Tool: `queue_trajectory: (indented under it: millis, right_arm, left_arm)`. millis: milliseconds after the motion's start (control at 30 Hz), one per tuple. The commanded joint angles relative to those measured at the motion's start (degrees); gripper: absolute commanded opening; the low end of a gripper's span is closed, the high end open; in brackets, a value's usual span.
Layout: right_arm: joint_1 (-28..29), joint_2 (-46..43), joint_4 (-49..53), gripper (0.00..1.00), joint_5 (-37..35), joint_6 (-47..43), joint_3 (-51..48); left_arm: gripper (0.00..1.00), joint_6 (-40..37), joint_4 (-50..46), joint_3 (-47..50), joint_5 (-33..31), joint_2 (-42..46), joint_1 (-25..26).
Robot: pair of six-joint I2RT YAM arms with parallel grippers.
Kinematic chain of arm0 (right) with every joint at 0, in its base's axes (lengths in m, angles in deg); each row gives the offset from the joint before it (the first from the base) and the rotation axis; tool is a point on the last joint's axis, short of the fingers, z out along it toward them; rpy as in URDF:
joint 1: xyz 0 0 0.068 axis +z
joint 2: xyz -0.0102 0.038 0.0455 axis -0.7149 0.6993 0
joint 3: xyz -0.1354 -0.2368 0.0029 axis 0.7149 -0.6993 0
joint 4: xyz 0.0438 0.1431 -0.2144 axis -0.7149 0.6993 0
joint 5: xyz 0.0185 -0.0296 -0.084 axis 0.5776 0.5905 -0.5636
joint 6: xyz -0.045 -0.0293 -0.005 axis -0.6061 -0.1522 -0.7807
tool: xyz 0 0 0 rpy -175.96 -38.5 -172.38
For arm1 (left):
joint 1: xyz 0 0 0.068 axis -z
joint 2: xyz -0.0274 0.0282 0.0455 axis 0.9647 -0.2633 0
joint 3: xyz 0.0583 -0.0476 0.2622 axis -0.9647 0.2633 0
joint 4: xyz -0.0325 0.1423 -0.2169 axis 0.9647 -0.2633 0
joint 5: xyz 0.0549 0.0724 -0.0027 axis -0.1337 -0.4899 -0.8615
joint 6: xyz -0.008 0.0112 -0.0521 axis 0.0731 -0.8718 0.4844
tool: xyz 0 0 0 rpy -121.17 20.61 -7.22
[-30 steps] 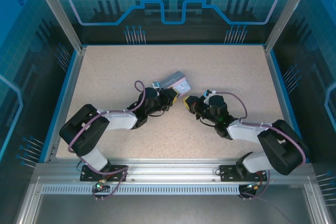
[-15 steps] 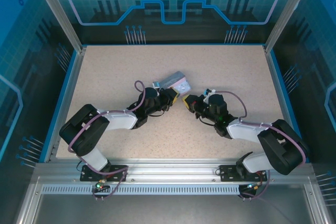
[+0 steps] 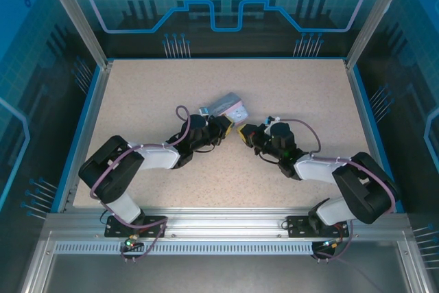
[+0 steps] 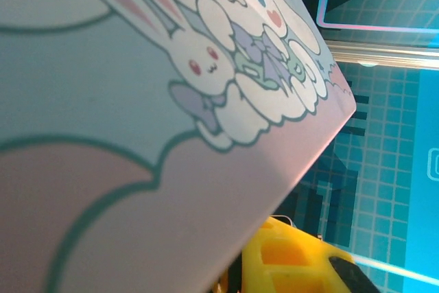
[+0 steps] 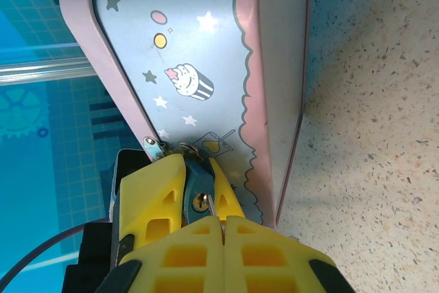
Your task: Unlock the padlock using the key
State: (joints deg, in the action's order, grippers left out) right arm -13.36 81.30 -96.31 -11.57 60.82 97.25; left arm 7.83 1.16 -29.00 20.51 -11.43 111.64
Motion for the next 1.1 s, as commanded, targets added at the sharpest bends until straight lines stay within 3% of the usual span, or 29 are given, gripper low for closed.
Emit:
queue_trajectory:
  millis: [0,1067]
  right_arm:
    - [0.69,1.17,-1.97,0.0,-0.31,-0.52,1.94]
    - [-1.41,2.99,-2.95,0.0,3.73,-3.45,2.8]
  left_arm:
    - [0.0,0.91,3.39,-1.84,0.29,-0.3,0.42]
    - [0.0,1.71,4.71,-1.5,2.1,-1.24,0.71]
